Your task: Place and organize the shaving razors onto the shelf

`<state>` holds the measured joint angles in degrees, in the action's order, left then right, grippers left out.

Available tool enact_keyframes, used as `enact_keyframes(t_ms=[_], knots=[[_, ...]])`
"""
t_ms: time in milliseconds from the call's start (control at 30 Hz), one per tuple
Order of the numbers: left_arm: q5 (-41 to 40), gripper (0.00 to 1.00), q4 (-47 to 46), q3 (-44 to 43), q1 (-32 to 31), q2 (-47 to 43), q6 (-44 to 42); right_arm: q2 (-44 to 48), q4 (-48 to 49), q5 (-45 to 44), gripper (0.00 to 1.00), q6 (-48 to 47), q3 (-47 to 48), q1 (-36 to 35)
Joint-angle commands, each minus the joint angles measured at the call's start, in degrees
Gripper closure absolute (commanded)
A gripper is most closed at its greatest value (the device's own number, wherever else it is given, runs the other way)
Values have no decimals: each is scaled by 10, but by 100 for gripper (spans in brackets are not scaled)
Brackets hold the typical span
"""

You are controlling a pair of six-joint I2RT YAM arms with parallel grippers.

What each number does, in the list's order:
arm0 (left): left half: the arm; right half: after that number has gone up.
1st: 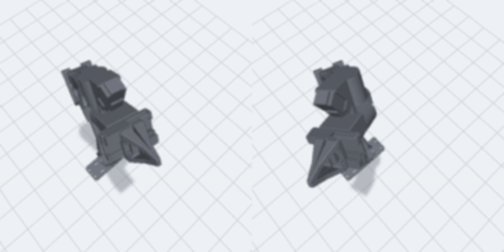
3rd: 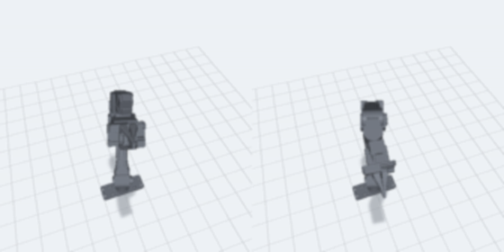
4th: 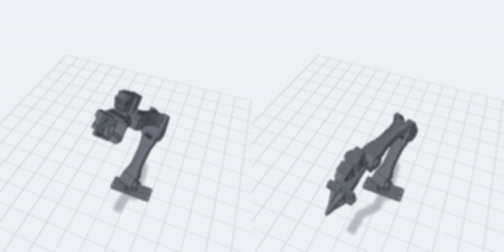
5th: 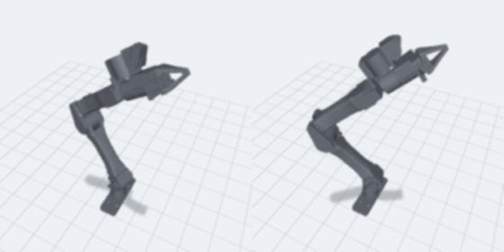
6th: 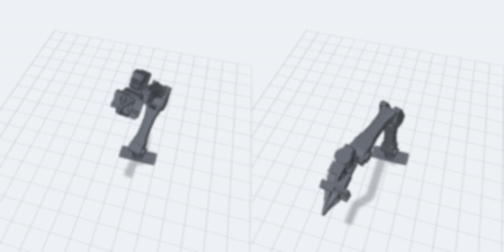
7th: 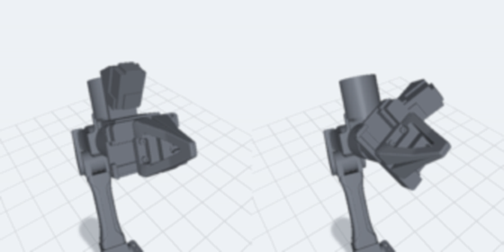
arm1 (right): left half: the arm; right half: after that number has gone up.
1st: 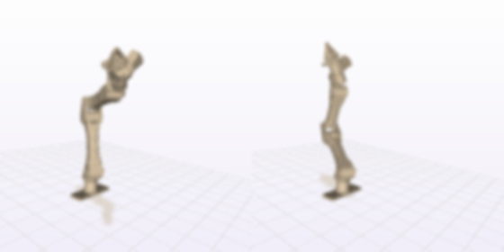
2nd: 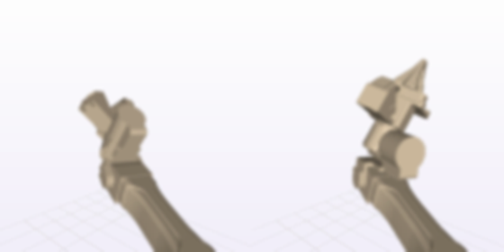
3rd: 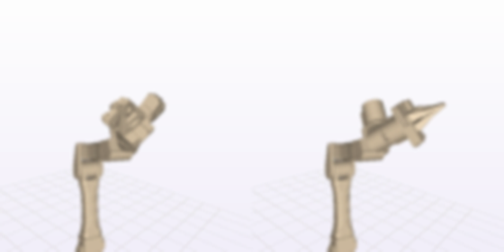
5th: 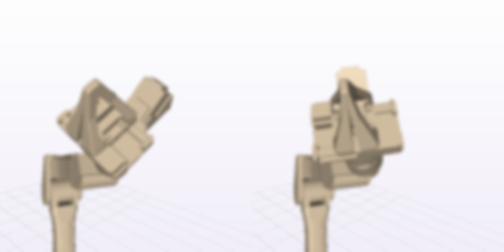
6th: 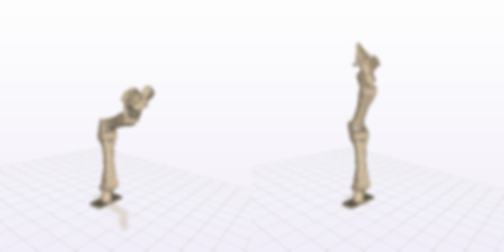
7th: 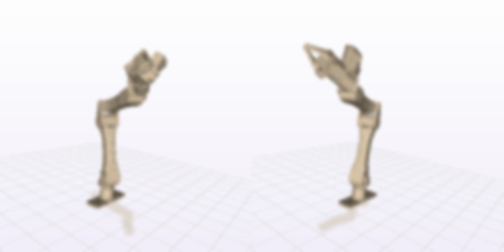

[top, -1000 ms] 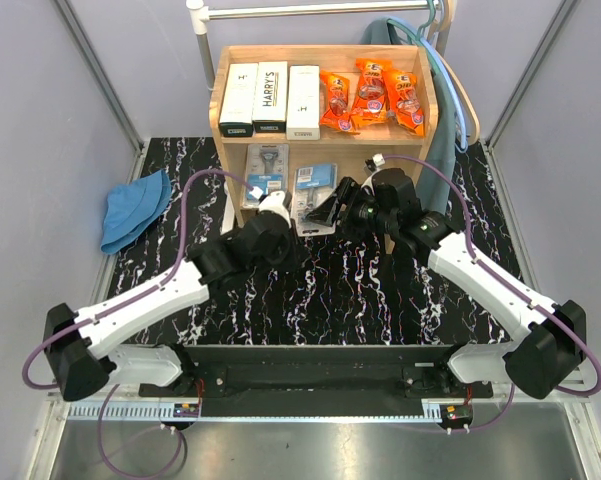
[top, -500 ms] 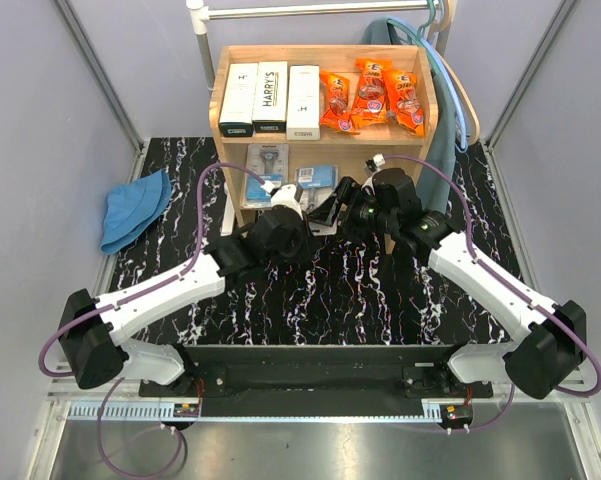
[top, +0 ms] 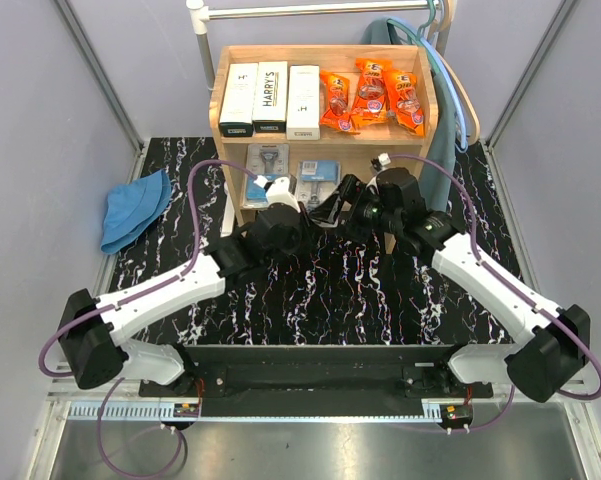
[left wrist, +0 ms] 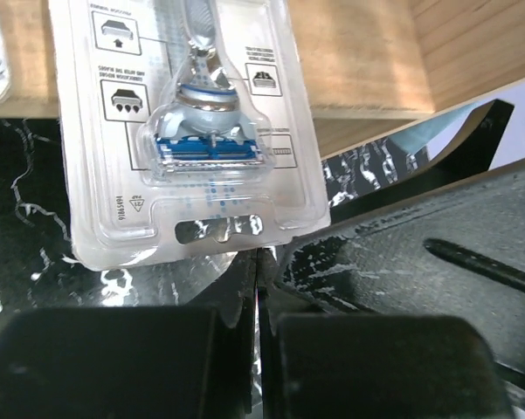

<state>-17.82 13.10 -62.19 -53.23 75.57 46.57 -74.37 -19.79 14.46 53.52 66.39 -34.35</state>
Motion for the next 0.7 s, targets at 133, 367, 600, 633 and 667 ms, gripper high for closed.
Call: enact_keyframes(t_ms=[133,367,600,633,667], knots=[[-18,100,-70,-15,-2,26,1,66,-22,-36,11,-13,19,19],[-15,100,-63,-49,4,63,-10,114,-50,-47,9,-13,12,22],[-18,100,-67,-60,7,71,-18,173,-85,-58,8,-13,13,21],[-22,100,-65,-62,8,77,-19,178,-91,-58,8,-12,13,22],[-22,100,-56,-66,10,80,-19,189,-95,-59,8,-13,13,22]])
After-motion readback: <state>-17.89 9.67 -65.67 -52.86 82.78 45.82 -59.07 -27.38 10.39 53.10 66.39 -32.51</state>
